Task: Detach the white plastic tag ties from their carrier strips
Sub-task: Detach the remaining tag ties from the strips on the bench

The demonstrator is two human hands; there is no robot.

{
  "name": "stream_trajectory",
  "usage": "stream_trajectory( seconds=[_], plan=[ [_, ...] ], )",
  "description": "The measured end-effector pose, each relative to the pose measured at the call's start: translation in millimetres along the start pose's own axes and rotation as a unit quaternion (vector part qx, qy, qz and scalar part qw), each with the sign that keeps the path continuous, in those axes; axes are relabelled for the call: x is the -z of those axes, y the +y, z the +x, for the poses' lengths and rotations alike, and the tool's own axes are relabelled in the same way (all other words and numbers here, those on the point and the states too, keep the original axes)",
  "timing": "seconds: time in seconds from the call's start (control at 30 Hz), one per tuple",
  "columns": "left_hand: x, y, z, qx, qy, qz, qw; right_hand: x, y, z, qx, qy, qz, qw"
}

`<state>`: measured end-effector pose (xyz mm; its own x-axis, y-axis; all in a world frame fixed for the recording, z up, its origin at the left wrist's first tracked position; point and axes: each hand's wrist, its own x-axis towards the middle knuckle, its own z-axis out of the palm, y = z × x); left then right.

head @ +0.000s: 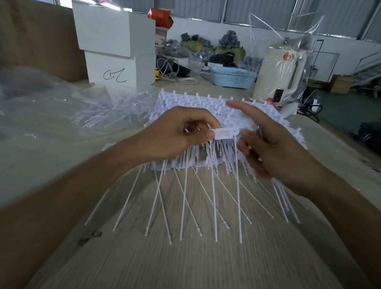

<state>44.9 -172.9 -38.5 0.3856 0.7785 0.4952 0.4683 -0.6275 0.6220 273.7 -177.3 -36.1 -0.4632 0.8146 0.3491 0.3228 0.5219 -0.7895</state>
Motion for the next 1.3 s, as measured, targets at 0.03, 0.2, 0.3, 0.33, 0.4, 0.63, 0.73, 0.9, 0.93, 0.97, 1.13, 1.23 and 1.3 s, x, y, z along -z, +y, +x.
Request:
stream_trajectory(
  seconds=[0.03, 0.2, 0.3, 0.33, 0.4, 0.63, 0.73, 0.9, 0.93, 0.97, 1.13, 1.23, 1.3],
  plan=[
    [-1, 1, 0, -0.006, 0.006, 0.002, 1.0, -2, -1, 1, 0.0, 0.014, 0.005, 1.0],
    [-9, 3, 2, -0.013, 0.062, 0.004, 0.998, -7, -5, 2, -0.072, 0.03, 0.072, 0.994],
    [-8, 2, 4, -0.005, 0.106, -0.012, 0.994, -8, -8, 0, -0.076, 0.022, 0.081, 0.994],
    [-7, 1, 5, -0.004, 0.117, -0.005, 0.993, -8, -9, -1, -0.066, 0.018, 0.078, 0.995],
    [-8, 1, 5, 0.001, 0.127, 0.017, 0.992, -10, -11, -2, -0.033, 0.011, 0.056, 0.998],
    [-6, 3, 3, 0.03, 0.043, 0.058, 0.997, -11, -7, 3, -0.02, 0.056, 0.069, 0.996],
    [-5, 7, 3, 0.055, 0.051, 0.014, 0.997, -7, -7, 1, 0.034, 0.046, 0.009, 0.998],
    [0, 21, 1, 0.137, 0.044, -0.195, 0.97, -1, -17, -2, 0.2, 0.045, -0.235, 0.95],
    [-1, 24, 0, 0.149, 0.02, -0.23, 0.962, 3, -19, -3, 0.227, 0.049, -0.284, 0.93],
    [-2, 25, 0, 0.155, -0.003, -0.25, 0.956, 6, -20, -4, 0.246, 0.056, -0.321, 0.913],
    [3, 29, 0, 0.129, -0.046, -0.248, 0.959, 10, -19, -2, 0.241, 0.102, -0.338, 0.904],
    [8, 19, -2, 0.115, -0.056, -0.181, 0.975, 43, -19, 6, 0.176, 0.255, -0.176, 0.935],
    [10, 14, -1, 0.097, -0.034, -0.118, 0.988, 63, -13, 6, 0.122, 0.293, -0.042, 0.948]
  ],
)
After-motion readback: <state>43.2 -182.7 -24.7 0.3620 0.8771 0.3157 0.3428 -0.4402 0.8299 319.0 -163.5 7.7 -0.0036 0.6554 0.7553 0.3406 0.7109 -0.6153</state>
